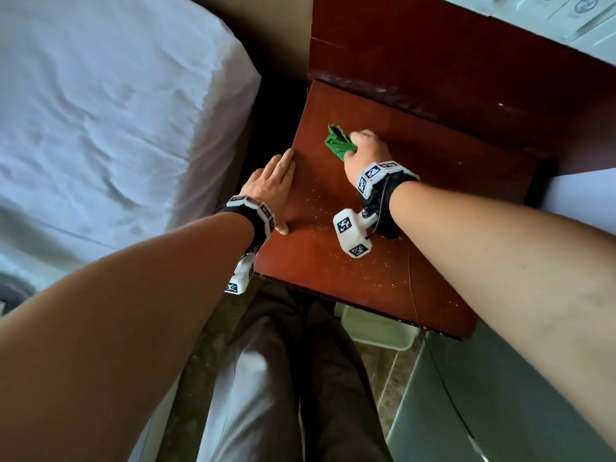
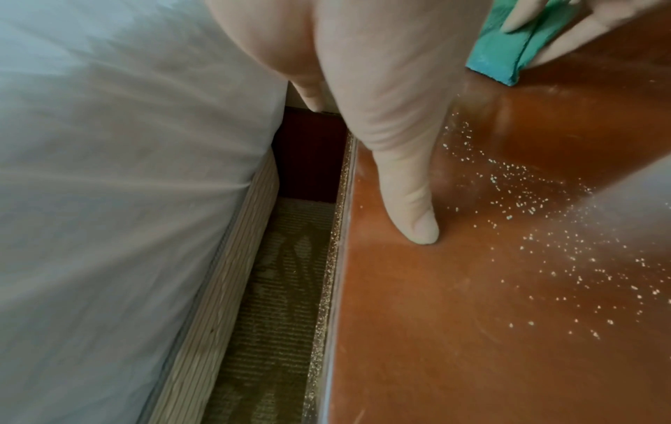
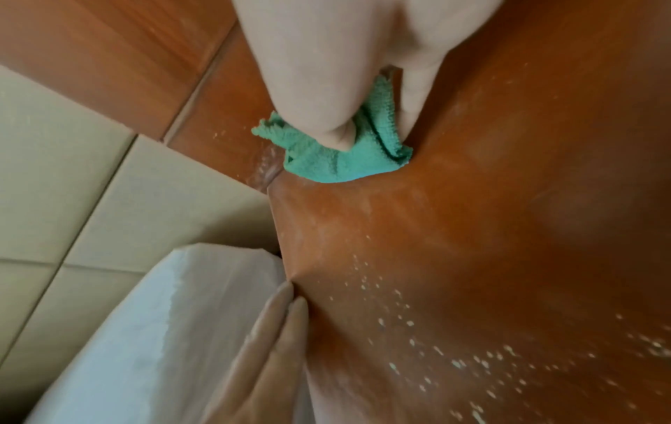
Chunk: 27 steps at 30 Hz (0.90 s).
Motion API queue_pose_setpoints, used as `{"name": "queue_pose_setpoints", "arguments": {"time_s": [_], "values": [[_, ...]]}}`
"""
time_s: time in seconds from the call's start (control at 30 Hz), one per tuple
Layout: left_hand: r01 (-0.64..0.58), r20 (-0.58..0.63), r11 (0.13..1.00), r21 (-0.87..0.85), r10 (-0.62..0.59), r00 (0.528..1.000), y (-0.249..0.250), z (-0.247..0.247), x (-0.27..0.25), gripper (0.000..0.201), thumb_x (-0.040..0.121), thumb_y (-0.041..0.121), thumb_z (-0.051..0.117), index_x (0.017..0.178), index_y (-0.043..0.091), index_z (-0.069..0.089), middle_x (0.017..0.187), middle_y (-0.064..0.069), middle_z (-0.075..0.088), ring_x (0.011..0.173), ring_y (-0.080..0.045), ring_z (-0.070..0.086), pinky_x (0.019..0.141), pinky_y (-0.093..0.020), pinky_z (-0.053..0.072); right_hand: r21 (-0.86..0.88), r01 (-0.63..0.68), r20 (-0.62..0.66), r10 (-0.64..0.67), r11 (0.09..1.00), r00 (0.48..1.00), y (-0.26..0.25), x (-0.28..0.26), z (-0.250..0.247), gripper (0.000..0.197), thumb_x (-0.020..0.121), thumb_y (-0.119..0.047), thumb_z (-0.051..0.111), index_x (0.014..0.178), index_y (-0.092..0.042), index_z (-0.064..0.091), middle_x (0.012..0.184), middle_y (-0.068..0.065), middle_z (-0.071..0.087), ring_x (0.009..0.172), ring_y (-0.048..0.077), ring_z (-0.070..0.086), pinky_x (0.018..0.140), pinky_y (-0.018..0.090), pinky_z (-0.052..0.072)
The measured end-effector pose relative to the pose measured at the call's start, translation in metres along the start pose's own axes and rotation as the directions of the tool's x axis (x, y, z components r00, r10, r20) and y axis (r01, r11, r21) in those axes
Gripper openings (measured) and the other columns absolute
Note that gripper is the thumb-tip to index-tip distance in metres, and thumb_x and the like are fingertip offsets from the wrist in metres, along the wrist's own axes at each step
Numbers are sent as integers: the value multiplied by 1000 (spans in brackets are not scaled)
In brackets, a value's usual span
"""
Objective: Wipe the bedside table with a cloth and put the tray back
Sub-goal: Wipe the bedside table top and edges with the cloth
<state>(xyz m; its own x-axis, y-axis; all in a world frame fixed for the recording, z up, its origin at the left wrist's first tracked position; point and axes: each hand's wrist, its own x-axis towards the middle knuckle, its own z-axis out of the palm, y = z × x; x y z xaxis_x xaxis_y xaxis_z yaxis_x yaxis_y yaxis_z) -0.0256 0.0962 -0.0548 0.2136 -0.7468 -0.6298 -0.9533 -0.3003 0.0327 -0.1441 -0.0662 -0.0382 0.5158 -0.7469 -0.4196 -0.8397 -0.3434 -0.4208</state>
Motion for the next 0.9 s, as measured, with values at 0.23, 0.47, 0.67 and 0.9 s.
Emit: {"name": "queue_pose_setpoints", "arguments": {"time_s": [0.23, 0.47, 0.67, 0.9], "values": [[20, 26, 1000, -2, -20, 999, -1, -1, -1, 154, 46, 63, 86, 153, 11, -12, 159, -1, -22, 149, -25, 0, 116, -40, 24, -24, 284, 239, -271, 958, 932, 10, -58, 31, 43, 81, -6, 51, 109, -34, 68, 115, -16, 63, 98, 20, 63, 83, 29, 53], [14, 34, 998, -67, -11, 999, 8, -13, -6, 143, 51, 53, 88, 154, 12, -2, 161, -6, -10, 148, -29, -2, 117, -46, 22, 2, 211, 383, -196, 977, 903, 15, -72, 28, 33, 80, -10, 54, 104, -26, 70, 98, -1, 72, 93, 25, 66, 77, 31, 53], [-58, -83, 957, -283, 36, 996, 28, -41, 6, 110, 63, 47, 84, 150, 20, 22, 147, -5, 37, 138, -28, 32, 109, -44, 36, 143, -41, 150, 19, 989, 988, 3, -52, -2, 33, 71, -17, 65, 103, -24, 58, 97, 2, 71, 90, 28, 66, 75, 34, 53], [-18, -124, 962, -271, -17, 992, 41, -74, 25, 37, 83, 40, 64, 117, 27, 58, 110, -2, 65, 96, -28, 64, 76, -36, 53, 202, -79, 116, 56, 976, 992, -2, -41, -15, 38, 70, -20, 73, 104, -24, 57, 96, 3, 70, 88, 28, 65, 75, 35, 54]]}}
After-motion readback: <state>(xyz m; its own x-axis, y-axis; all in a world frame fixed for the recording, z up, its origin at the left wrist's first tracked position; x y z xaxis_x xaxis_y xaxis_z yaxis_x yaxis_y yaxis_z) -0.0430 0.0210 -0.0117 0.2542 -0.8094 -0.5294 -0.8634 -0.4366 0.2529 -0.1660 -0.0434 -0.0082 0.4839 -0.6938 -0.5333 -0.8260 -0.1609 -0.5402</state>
